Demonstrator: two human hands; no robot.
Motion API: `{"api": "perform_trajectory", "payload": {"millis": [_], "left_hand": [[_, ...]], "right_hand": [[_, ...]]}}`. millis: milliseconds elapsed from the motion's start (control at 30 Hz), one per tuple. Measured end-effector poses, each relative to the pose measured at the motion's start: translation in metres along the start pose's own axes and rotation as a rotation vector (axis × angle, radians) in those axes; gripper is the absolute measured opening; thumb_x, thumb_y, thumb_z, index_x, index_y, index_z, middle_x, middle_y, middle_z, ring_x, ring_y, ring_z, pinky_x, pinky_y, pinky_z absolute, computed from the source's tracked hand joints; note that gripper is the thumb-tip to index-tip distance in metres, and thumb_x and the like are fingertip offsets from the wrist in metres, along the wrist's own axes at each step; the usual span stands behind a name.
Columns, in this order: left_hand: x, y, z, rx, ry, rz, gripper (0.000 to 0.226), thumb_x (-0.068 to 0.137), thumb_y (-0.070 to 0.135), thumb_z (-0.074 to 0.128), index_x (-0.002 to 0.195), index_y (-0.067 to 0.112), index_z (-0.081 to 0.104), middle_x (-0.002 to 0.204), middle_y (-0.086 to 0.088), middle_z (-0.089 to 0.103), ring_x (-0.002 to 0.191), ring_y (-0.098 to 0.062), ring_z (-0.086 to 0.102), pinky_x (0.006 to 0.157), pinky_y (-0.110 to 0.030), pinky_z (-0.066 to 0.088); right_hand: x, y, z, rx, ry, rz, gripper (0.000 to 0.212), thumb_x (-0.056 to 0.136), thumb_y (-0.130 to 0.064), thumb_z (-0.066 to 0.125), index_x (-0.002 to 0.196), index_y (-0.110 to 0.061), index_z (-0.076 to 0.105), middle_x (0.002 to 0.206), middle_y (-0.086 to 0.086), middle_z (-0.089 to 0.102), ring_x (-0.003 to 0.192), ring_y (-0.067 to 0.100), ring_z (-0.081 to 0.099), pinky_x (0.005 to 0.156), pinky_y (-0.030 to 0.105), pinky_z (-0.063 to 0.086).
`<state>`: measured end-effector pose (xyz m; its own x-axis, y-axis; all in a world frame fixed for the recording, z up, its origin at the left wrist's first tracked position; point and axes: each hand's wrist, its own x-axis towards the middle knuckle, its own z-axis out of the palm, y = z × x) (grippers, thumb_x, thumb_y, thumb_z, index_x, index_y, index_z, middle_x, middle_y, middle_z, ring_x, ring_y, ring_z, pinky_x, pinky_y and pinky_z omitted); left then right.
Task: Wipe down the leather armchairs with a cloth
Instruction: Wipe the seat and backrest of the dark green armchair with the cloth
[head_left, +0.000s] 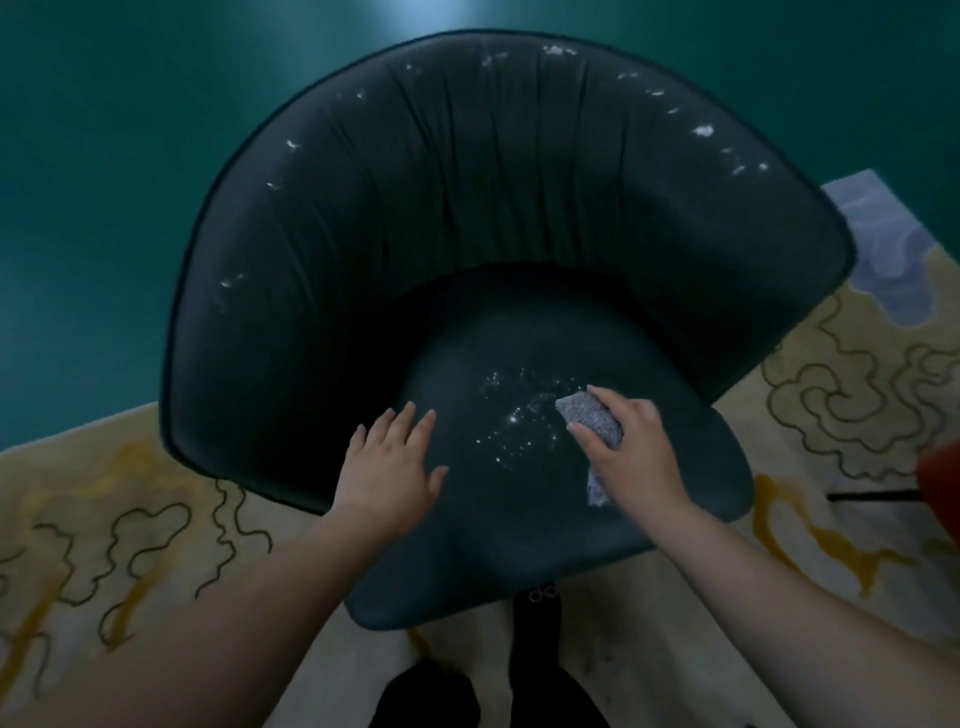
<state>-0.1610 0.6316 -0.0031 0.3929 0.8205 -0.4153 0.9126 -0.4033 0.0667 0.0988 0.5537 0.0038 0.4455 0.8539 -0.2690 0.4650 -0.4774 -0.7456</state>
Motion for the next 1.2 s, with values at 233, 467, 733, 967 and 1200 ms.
{"api": "perform_trajectory", "payload": {"millis": [233,467,733,967,1200], "left_hand": [[0.043,-0.008,0.027,-0.038,0.006,-0.043,0.072,0.095,0.057,0.031,0.154,0.028,0.003,0.162,0.000,0.003,0.148,-0.022,0.004,0.119,-0.044,0.009],[0.090,-0.029,0.087,-0.074,0.040,-0.023,0.072,0.094,0.058,0.031,0.153,0.029,0.002,0.162,0.001,-0.001,0.148,-0.020,0.002,0.119,-0.042,0.009],[0.142,-0.052,0.146,-0.097,0.107,0.035,0.072,0.094,0.058,0.035,0.153,0.032,0.003,0.162,0.005,-0.004,0.148,-0.018,-0.001,0.120,-0.039,0.010],[0.149,-0.056,0.167,-0.122,0.115,0.026,0.074,0.093,0.059,0.036,0.153,0.031,0.003,0.161,0.004,-0.009,0.148,-0.019,-0.006,0.120,-0.041,0.013],[0.149,-0.049,0.170,-0.130,0.115,0.008,0.074,0.093,0.059,0.036,0.153,0.032,0.002,0.161,0.003,-0.011,0.147,-0.020,-0.009,0.120,-0.041,0.013]], "right_hand": [[0.048,0.015,0.038,0.059,-0.046,-0.028,0.049,0.086,-0.037,0.067,0.132,-0.035,0.050,0.107,-0.020,0.041,0.095,-0.018,0.046,0.071,0.002,0.037],[0.099,0.039,0.105,0.079,-0.065,-0.171,0.053,0.087,-0.033,0.067,0.136,-0.036,0.047,0.107,-0.027,0.041,0.092,-0.013,0.051,0.069,0.002,0.041],[0.174,0.078,0.166,-0.250,0.131,-0.350,0.051,0.089,-0.029,0.063,0.138,-0.023,0.049,0.116,0.002,0.053,0.105,0.021,0.041,0.090,0.031,0.038],[0.155,0.091,0.215,-0.372,-0.011,-0.526,0.049,0.077,-0.009,0.076,0.124,-0.014,0.063,0.112,0.015,0.059,0.096,0.034,0.052,0.082,0.042,0.049],[0.179,0.089,0.201,-0.246,0.041,-0.339,0.037,0.088,-0.013,0.062,0.125,-0.016,0.061,0.118,0.017,0.051,0.107,0.032,0.050,0.091,0.033,0.042]]}}
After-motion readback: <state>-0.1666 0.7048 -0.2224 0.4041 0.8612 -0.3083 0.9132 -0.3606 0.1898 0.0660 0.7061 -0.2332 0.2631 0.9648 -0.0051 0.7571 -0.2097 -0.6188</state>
